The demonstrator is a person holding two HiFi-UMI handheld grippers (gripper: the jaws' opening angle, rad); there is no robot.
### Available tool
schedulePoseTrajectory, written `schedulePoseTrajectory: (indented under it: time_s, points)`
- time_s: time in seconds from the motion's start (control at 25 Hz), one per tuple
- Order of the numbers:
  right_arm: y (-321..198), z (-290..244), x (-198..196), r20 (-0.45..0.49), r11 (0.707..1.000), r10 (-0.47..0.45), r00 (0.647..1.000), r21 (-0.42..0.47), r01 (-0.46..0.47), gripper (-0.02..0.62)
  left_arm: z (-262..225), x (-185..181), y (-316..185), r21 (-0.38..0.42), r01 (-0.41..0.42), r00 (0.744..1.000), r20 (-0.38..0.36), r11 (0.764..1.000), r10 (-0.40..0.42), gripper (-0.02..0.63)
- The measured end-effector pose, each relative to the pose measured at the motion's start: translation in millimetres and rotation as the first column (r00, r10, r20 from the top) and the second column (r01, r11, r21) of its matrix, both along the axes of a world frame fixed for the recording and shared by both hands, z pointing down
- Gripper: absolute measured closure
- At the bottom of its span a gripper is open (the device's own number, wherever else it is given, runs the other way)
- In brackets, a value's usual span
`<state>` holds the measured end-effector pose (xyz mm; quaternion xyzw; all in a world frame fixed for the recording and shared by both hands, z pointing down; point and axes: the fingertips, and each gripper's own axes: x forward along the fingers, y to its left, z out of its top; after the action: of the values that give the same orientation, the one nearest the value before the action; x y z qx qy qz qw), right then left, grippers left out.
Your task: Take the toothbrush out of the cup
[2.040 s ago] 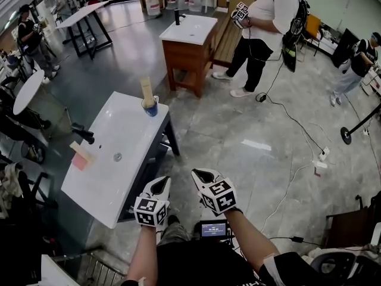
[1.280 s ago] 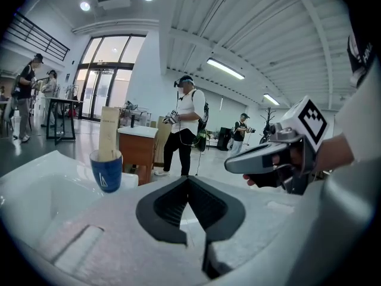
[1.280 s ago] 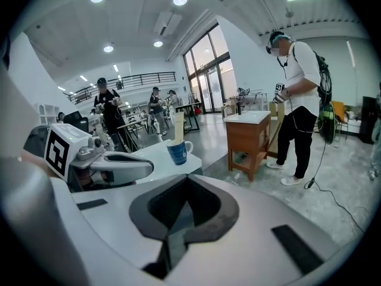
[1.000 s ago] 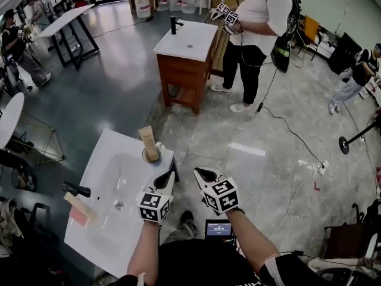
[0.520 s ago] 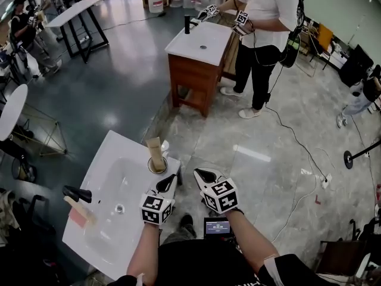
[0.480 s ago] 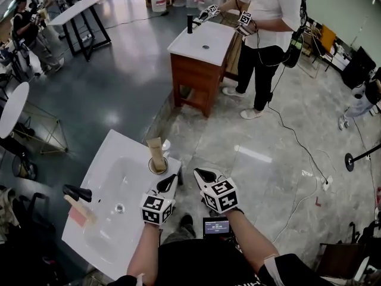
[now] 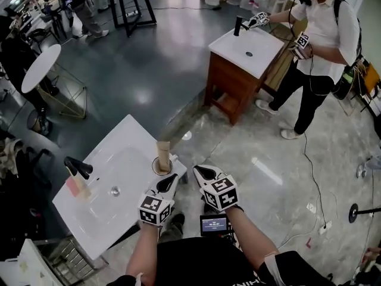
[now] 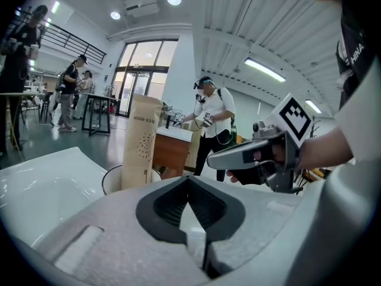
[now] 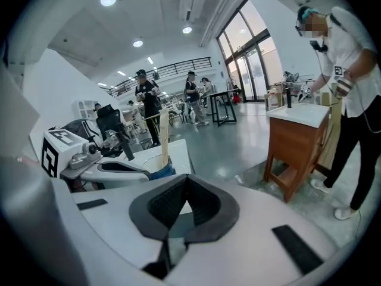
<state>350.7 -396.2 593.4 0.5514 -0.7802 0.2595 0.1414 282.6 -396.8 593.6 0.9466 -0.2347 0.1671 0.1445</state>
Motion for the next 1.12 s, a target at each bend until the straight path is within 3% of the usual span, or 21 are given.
schedulePoseTrajectory:
  time_s: [0.24, 0.56, 0.76, 1.12]
  points:
    - [-11, -5, -6, 0.010, 0.988, -0.153, 0.988, 0.005, 0.153, 0.586, -7, -4, -1, 0.002, 0.146, 0.989, -0.008, 0.989, -0.146, 0.597]
    - [-17, -6, -35, 0.011, 0.947, -0.322, 0.947, 0.010, 0.322, 0.586, -11, -39, 0, 0.007, 0.339, 0.940, -0.025, 0.941, -0.339, 0.597]
    - [-23, -11, -49, 0.002, 0.936, -0.351, 0.936, 0.025, 0.351, 0.586, -8, -53, -3, 0.018, 0.360, 0.932, 0.032, 0.933, -0.360, 0.597]
    - [-28, -17, -58, -0.016, 0.946, -0.323, 0.946, 0.031, 0.323, 0.586, -21, -65, -15, 0.046, 0.338, 0.941, 0.006, 0.940, -0.338, 0.597]
